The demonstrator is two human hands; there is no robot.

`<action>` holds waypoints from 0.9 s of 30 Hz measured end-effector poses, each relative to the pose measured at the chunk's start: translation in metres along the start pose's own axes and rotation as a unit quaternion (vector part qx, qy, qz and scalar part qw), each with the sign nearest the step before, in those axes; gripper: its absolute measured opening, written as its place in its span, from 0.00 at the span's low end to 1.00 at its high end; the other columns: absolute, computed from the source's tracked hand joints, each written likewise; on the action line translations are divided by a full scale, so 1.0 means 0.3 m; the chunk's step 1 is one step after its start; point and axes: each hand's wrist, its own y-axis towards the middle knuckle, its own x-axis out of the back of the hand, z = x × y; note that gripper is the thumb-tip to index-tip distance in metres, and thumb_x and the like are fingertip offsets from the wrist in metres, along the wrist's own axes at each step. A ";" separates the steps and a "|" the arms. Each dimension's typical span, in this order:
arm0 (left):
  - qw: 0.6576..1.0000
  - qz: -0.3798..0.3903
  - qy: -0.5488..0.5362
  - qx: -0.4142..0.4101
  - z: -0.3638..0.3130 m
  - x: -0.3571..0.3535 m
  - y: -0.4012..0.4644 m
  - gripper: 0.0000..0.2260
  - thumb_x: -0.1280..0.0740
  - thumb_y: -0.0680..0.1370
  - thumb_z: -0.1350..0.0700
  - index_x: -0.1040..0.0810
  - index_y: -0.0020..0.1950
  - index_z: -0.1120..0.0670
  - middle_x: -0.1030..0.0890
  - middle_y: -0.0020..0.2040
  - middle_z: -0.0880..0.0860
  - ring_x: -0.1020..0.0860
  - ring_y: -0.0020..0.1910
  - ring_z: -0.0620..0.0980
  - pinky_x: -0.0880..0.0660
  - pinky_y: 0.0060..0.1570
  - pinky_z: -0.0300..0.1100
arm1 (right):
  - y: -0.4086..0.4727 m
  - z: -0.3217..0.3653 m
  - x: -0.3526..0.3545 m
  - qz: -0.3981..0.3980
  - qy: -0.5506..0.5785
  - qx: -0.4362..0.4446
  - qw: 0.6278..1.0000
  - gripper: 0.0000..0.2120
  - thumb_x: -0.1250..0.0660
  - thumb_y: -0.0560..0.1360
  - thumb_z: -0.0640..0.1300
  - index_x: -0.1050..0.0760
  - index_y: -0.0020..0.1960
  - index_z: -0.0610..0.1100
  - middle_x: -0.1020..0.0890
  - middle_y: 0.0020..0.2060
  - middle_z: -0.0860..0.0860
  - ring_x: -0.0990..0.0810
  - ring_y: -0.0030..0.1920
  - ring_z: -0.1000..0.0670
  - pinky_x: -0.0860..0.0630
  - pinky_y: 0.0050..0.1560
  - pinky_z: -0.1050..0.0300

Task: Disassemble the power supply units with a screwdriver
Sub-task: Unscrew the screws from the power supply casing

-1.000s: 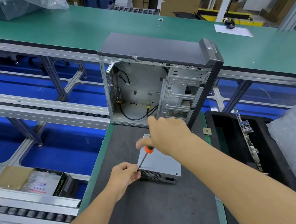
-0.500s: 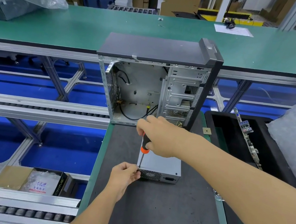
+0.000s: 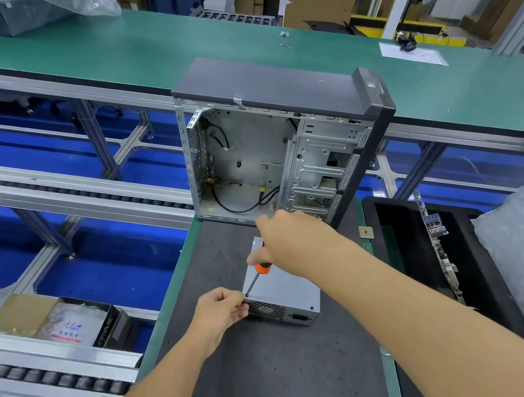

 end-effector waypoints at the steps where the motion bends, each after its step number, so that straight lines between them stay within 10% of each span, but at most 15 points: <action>1: 1.000 0.000 -0.001 0.001 0.000 0.000 -0.001 0.07 0.31 0.77 0.67 0.22 0.39 0.62 0.17 0.37 0.58 0.16 0.38 0.52 0.19 0.42 0.41 | 0.001 -0.002 -0.001 0.000 0.002 0.012 1.000 0.20 0.37 0.79 0.58 0.33 0.56 0.41 0.31 0.39 0.48 0.30 0.41 0.44 0.35 0.33 0.54; 4: 1.000 -0.002 0.001 0.003 -0.001 -0.004 -0.002 0.06 0.30 0.77 0.67 0.22 0.40 0.62 0.17 0.38 0.58 0.16 0.39 0.52 0.19 0.43 0.42 | -0.004 -0.010 -0.009 0.007 0.066 0.043 0.997 0.16 0.33 0.78 0.45 0.33 0.63 0.46 0.29 0.55 0.46 0.25 0.51 0.43 0.31 0.42 0.51; 10: 1.000 0.000 -0.004 0.004 -0.005 -0.004 -0.008 0.06 0.30 0.77 0.67 0.22 0.40 0.62 0.17 0.38 0.58 0.17 0.39 0.53 0.19 0.42 0.42 | -0.011 -0.001 -0.003 0.015 -0.091 0.036 0.995 0.19 0.38 0.81 0.43 0.36 0.71 0.50 0.36 0.45 0.45 0.30 0.44 0.41 0.35 0.32 0.53; 16: 1.000 -0.006 -0.018 0.010 -0.006 -0.012 -0.013 0.07 0.30 0.77 0.67 0.23 0.39 0.62 0.19 0.36 0.57 0.17 0.39 0.53 0.19 0.43 0.42 | -0.001 -0.006 -0.032 0.000 0.091 0.000 0.996 0.21 0.30 0.76 0.51 0.35 0.61 0.45 0.31 0.51 0.46 0.28 0.49 0.42 0.29 0.41 0.50; 19: 1.000 -0.006 -0.018 0.010 -0.008 -0.011 -0.015 0.06 0.30 0.77 0.67 0.22 0.40 0.62 0.18 0.37 0.57 0.17 0.39 0.52 0.19 0.43 0.42 | 0.002 -0.011 -0.035 0.002 -0.011 -0.028 1.000 0.19 0.35 0.79 0.55 0.33 0.62 0.43 0.35 0.40 0.47 0.28 0.44 0.40 0.34 0.32 0.54; 23: 1.000 -0.006 -0.019 0.013 -0.010 -0.012 -0.015 0.07 0.30 0.77 0.67 0.23 0.39 0.62 0.18 0.36 0.57 0.17 0.38 0.51 0.19 0.41 0.41 | -0.003 -0.029 -0.036 -0.028 0.042 0.038 0.998 0.13 0.35 0.80 0.45 0.31 0.63 0.44 0.29 0.54 0.46 0.25 0.53 0.41 0.28 0.48 0.50; 27: 1.000 -0.010 -0.021 0.013 -0.007 -0.013 -0.015 0.07 0.30 0.77 0.67 0.23 0.39 0.62 0.18 0.36 0.57 0.17 0.38 0.51 0.19 0.42 0.42 | -0.012 -0.023 -0.028 0.007 0.051 0.022 0.998 0.24 0.28 0.74 0.53 0.33 0.62 0.44 0.31 0.47 0.47 0.28 0.46 0.42 0.32 0.38 0.52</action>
